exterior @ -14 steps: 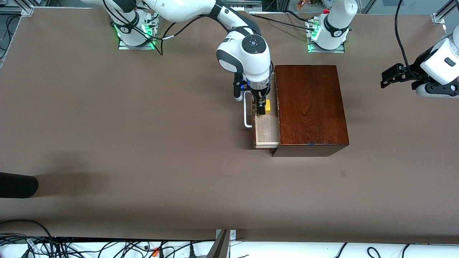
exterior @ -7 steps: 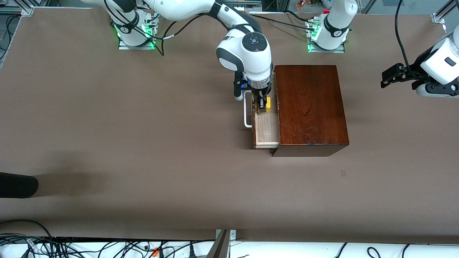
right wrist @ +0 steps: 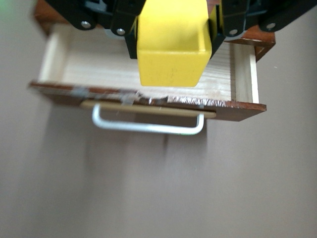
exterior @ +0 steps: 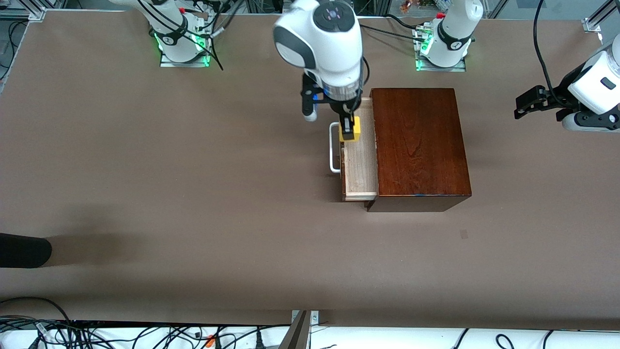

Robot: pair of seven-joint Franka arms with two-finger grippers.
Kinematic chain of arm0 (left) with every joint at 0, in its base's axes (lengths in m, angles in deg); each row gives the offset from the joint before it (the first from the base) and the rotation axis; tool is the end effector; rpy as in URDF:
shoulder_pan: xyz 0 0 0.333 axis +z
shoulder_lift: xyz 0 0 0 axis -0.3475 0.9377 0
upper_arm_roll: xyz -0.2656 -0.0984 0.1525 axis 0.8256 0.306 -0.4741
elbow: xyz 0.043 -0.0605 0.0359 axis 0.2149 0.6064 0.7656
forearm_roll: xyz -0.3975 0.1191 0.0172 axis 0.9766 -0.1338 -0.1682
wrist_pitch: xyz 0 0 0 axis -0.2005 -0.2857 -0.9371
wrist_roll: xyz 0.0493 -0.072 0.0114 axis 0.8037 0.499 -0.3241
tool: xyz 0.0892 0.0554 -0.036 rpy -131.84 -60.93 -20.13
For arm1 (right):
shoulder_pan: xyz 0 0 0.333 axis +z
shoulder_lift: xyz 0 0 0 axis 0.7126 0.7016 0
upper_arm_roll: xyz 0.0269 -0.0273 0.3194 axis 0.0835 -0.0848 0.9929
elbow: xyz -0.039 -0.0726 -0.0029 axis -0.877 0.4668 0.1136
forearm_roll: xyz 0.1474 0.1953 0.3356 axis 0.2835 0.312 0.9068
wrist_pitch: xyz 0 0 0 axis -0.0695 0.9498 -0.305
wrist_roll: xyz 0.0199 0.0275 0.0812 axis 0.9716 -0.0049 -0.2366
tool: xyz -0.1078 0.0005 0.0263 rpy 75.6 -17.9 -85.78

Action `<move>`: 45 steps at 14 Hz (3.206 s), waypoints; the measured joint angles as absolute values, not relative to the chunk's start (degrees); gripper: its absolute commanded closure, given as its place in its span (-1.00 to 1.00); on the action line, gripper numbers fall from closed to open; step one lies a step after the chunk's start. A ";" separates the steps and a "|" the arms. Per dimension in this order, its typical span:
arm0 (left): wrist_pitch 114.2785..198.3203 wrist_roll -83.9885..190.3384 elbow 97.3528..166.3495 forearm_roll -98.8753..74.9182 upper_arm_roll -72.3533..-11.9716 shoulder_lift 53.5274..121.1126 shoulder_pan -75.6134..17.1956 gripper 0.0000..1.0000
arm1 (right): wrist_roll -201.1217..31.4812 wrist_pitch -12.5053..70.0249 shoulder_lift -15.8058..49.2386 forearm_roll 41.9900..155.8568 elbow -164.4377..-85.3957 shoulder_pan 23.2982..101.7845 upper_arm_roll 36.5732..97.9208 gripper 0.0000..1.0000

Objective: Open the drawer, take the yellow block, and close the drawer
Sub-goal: 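Grasp the yellow cube with the right gripper and lift it out, then carry the yellow cube away from the box with the right gripper, then set the yellow cube on the table and open the right gripper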

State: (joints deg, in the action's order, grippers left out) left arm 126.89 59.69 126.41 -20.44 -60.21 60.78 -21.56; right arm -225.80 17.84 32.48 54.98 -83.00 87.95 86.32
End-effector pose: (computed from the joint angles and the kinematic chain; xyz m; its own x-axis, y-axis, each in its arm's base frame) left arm 0.5646 -0.0150 0.5967 0.9947 -0.0261 -0.0990 -0.0253 -0.9996 0.0094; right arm 0.4955 0.6062 0.4792 0.1389 -0.9813 -0.1336 -0.9877 -0.1275 -0.0902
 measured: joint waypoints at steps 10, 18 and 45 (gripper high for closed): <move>126.71 59.69 126.39 -20.44 -60.22 60.78 -21.59 -1.00 | -160.79 6.04 7.41 62.52 -110.12 73.95 75.65 1.00; 126.42 59.69 126.38 -20.44 -60.22 60.78 -21.60 -1.00 | -114.33 16.16 -9.40 63.77 -140.28 73.30 55.41 1.00; 126.30 59.69 126.35 -20.44 -60.26 60.80 -21.61 -1.00 | -81.18 35.67 8.43 76.53 -149.54 74.14 48.78 -1.00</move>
State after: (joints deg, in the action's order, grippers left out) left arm 126.30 59.69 126.35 -20.44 -60.26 60.80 -21.61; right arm -81.18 35.67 8.43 76.53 -149.54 74.14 48.78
